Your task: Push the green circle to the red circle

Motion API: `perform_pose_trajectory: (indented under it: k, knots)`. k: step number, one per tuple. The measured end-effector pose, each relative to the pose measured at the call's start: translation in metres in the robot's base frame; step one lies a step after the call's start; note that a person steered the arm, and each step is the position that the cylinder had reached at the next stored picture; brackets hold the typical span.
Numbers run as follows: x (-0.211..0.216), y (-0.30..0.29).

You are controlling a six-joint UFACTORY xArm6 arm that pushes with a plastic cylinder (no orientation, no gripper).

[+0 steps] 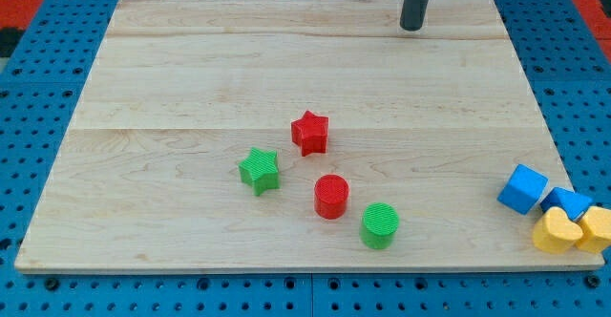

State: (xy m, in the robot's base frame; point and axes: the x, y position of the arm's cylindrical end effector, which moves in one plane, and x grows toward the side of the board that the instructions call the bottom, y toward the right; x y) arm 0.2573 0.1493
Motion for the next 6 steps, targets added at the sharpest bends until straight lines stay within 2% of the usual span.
perform_pose_trajectory:
  k: [3,6]
  knots:
    - [0.082,-0.031]
    - [0.180,-0.026]
